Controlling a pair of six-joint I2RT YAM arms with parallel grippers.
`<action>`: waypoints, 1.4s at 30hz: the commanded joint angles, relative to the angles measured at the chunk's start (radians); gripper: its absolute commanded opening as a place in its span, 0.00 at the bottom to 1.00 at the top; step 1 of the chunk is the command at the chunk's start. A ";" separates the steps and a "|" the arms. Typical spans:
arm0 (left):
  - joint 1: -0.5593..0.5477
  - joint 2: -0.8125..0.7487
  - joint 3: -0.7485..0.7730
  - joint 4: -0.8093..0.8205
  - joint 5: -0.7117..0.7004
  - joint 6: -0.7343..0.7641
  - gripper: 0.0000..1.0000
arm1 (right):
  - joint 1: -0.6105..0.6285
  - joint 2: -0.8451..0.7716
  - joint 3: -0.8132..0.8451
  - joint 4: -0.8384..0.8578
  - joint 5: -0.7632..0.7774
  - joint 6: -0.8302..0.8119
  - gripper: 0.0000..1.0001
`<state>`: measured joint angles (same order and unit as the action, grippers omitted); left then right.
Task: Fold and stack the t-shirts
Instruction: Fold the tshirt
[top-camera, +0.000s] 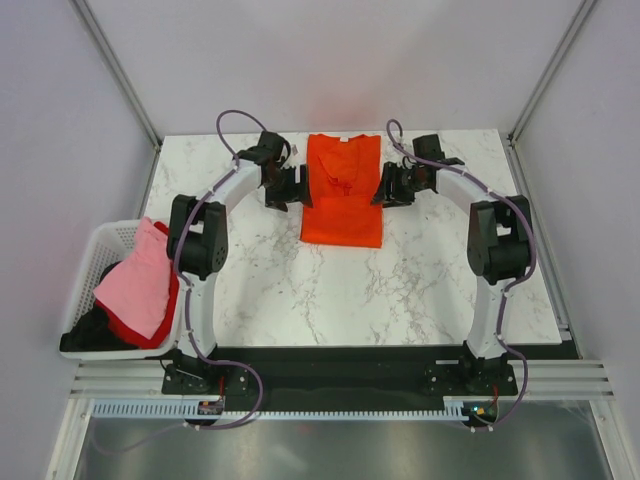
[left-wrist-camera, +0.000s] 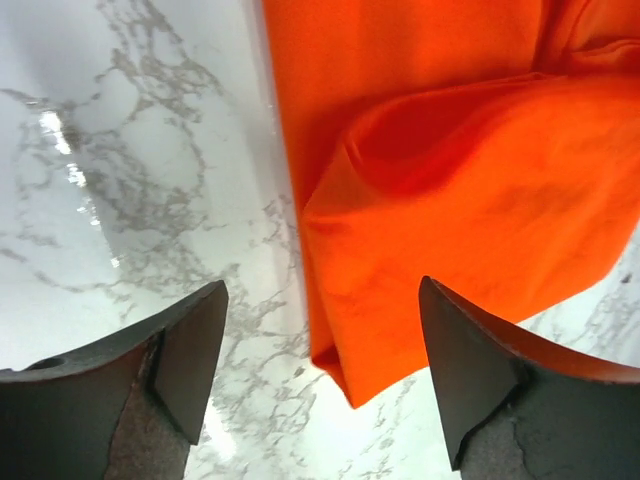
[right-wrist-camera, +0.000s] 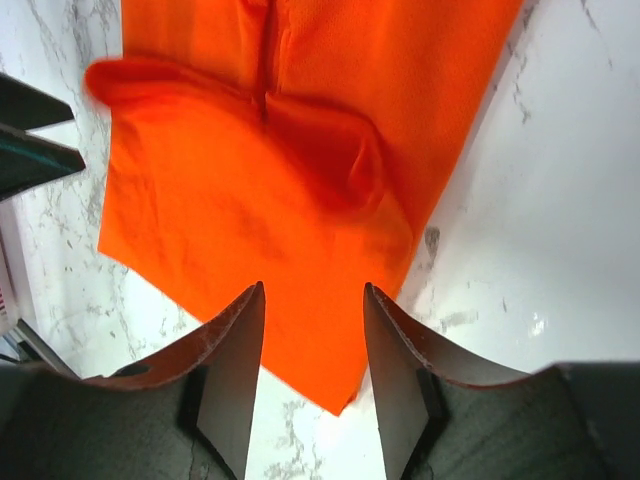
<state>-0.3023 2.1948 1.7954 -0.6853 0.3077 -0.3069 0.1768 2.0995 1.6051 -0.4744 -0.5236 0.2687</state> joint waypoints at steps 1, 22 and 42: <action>0.009 -0.101 0.015 -0.037 -0.093 0.098 0.86 | -0.026 -0.162 -0.059 -0.004 -0.004 -0.014 0.53; 0.055 -0.110 -0.295 0.059 0.410 -0.089 0.69 | -0.069 -0.156 -0.419 0.106 -0.210 0.175 0.56; 0.055 -0.030 -0.291 0.058 0.395 -0.084 0.53 | -0.056 -0.056 -0.409 0.131 -0.223 0.202 0.54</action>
<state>-0.2481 2.1490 1.4879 -0.6476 0.6899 -0.3706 0.1131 2.0006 1.1812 -0.3653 -0.7616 0.4690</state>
